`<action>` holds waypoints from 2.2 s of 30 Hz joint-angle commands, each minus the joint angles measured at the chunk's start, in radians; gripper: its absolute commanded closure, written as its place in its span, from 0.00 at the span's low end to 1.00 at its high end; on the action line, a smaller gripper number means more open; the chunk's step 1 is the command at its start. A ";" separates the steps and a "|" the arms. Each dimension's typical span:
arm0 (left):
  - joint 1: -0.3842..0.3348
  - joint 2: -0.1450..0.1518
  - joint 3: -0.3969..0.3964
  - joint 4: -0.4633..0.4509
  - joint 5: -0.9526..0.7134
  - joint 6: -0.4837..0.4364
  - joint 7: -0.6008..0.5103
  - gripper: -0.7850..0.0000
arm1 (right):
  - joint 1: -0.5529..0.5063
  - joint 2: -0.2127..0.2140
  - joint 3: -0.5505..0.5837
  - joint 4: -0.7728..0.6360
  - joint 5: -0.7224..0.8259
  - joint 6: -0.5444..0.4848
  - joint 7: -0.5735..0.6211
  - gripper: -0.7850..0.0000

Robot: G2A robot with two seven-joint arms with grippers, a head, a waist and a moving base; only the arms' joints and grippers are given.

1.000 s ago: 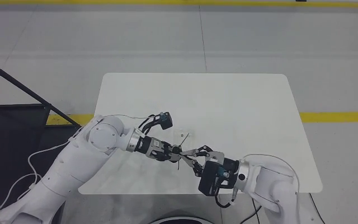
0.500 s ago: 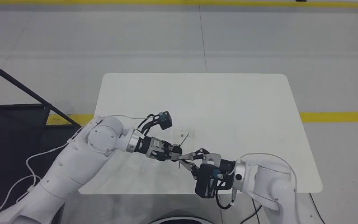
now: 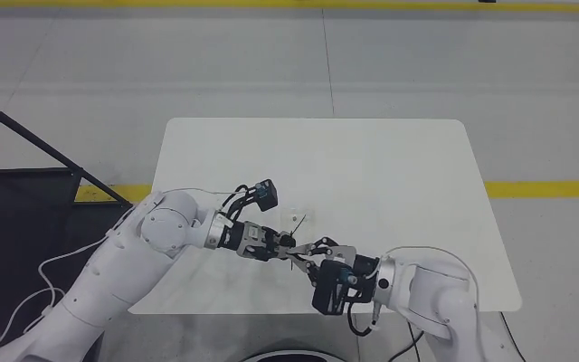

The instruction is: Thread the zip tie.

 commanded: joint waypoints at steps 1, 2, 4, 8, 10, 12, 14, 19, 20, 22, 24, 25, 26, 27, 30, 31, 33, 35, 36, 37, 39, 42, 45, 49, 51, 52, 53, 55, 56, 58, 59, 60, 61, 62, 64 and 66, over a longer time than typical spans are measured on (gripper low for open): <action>0.003 0.001 -0.004 -0.005 0.009 -0.003 0.006 1.00 | -0.003 0.001 0.003 -0.002 0.001 0.021 0.000 1.00; 0.006 0.002 -0.006 -0.008 0.012 -0.004 0.010 1.00 | -0.005 0.001 0.003 -0.002 0.002 0.028 0.002 1.00; 0.010 0.003 -0.011 -0.014 0.027 -0.010 0.019 1.00 | -0.008 0.002 0.004 -0.004 0.006 0.056 0.006 1.00; 0.024 0.006 -0.024 -0.032 0.081 -0.010 0.049 1.00 | -0.011 0.003 0.005 -0.007 0.016 0.083 -0.004 1.00; 0.033 0.007 -0.029 -0.047 0.119 0.007 0.070 1.00 | -0.015 0.004 0.009 -0.009 0.017 0.100 -0.011 1.00; 0.043 0.007 -0.032 -0.064 0.156 0.016 0.093 1.00 | -0.020 0.005 0.010 -0.012 0.014 0.111 -0.017 1.00; 0.054 0.008 -0.036 -0.081 0.196 0.023 0.117 1.00 | -0.023 0.006 0.012 -0.013 0.012 0.125 -0.024 1.00; 0.086 0.011 -0.047 -0.123 0.278 0.019 0.173 1.00 | -0.029 0.008 0.011 -0.016 0.005 0.146 -0.026 1.00; 0.092 0.012 -0.051 -0.130 0.291 0.017 0.183 1.00 | -0.030 0.008 0.011 -0.016 0.005 0.150 -0.027 1.00; 0.105 0.013 -0.057 -0.140 0.305 0.015 0.202 1.00 | -0.030 0.009 0.009 -0.015 0.003 0.156 -0.024 1.00; 0.115 0.014 -0.065 -0.147 0.312 0.011 0.217 1.00 | -0.028 0.009 0.007 -0.014 0.000 0.165 -0.017 1.00; 0.119 0.015 -0.069 -0.149 0.314 0.012 0.223 1.00 | -0.028 0.010 0.005 -0.015 0.000 0.168 -0.014 1.00; 0.124 0.016 -0.074 -0.148 0.313 0.017 0.232 1.00 | -0.027 0.010 0.003 -0.015 0.000 0.170 -0.012 1.00; 0.127 0.016 -0.078 -0.149 0.313 0.021 0.236 1.00 | -0.026 0.010 0.002 -0.015 0.001 0.169 -0.011 1.00; 0.134 0.017 -0.088 -0.147 0.314 0.037 0.256 1.00 | -0.025 0.011 -0.002 -0.015 0.008 0.165 -0.009 0.84; 0.136 0.017 -0.090 -0.146 0.313 0.039 0.259 1.00 | -0.025 0.012 -0.002 -0.016 0.012 0.162 -0.011 0.71; 0.138 0.016 -0.094 -0.144 0.309 0.044 0.267 1.00 | -0.025 0.013 0.000 -0.015 0.020 0.154 -0.016 0.56; 0.139 0.016 -0.098 -0.142 0.307 0.049 0.272 1.00 | -0.025 0.015 0.003 -0.015 0.027 0.146 -0.020 0.52; 0.140 0.016 -0.100 -0.142 0.306 0.053 0.277 1.00 | -0.025 0.016 0.004 -0.015 0.030 0.142 -0.022 0.52; 0.141 0.016 -0.101 -0.142 0.306 0.055 0.280 1.00 | -0.025 0.017 0.006 -0.014 0.032 0.141 -0.024 0.52; 0.144 0.016 -0.107 -0.140 0.301 0.060 0.289 1.00 | -0.026 0.018 0.008 -0.014 0.039 0.133 -0.031 0.51; 0.148 0.015 -0.113 -0.139 0.298 0.066 0.301 1.00 | -0.028 0.021 0.013 -0.014 0.046 0.125 -0.039 0.50; 0.153 0.015 -0.123 -0.139 0.295 0.074 0.326 1.00 | -0.031 0.023 0.020 -0.009 0.068 0.118 -0.056 0.40; 0.168 0.014 -0.145 -0.143 0.307 0.081 0.387 1.00 | -0.034 0.026 0.043 0.044 0.193 0.091 -0.042 0.33; 0.181 0.014 -0.158 -0.150 0.329 0.089 0.426 1.00 | -0.020 0.029 0.058 0.096 0.312 0.079 0.020 0.20; 0.188 0.014 -0.163 -0.154 0.339 0.089 0.441 1.00 | -0.005 0.030 0.063 0.115 0.369 0.070 0.059 0.18; 0.195 0.014 -0.168 -0.158 0.349 0.089 0.455 1.00 | 0.010 0.032 0.067 0.132 0.423 0.063 0.095 0.17; 0.207 0.014 -0.176 -0.167 0.369 0.089 0.478 1.00 | 0.035 0.037 0.072 0.169 0.514 0.055 0.180 0.06; 0.212 0.014 -0.180 -0.171 0.377 0.089 0.488 1.00 | 0.046 0.040 0.074 0.177 0.538 0.063 0.237 0.00; 0.225 0.014 -0.189 -0.181 0.403 0.087 0.519 1.00 | 0.052 0.042 0.078 0.182 0.547 0.081 0.282 0.00; 0.232 0.013 -0.195 -0.186 0.417 0.092 0.536 1.00 | 0.052 0.042 0.078 0.182 0.547 0.081 0.282 0.00; 0.241 0.013 -0.198 -0.192 0.433 0.100 0.552 1.00 | 0.052 0.042 0.078 0.182 0.547 0.081 0.282 0.00; 0.244 0.013 -0.198 -0.194 0.437 0.103 0.554 1.00 | 0.052 0.042 0.078 0.182 0.547 0.081 0.282 0.00; 0.244 0.013 -0.198 -0.194 0.437 0.103 0.554 1.00 | 0.052 0.042 0.078 0.182 0.547 0.081 0.282 0.00; 0.244 0.013 -0.198 -0.194 0.437 0.103 0.554 1.00 | 0.052 0.042 0.078 0.182 0.547 0.081 0.282 0.00; 0.244 0.013 -0.198 -0.194 0.437 0.103 0.554 1.00 | 0.052 0.042 0.078 0.182 0.547 0.081 0.282 0.00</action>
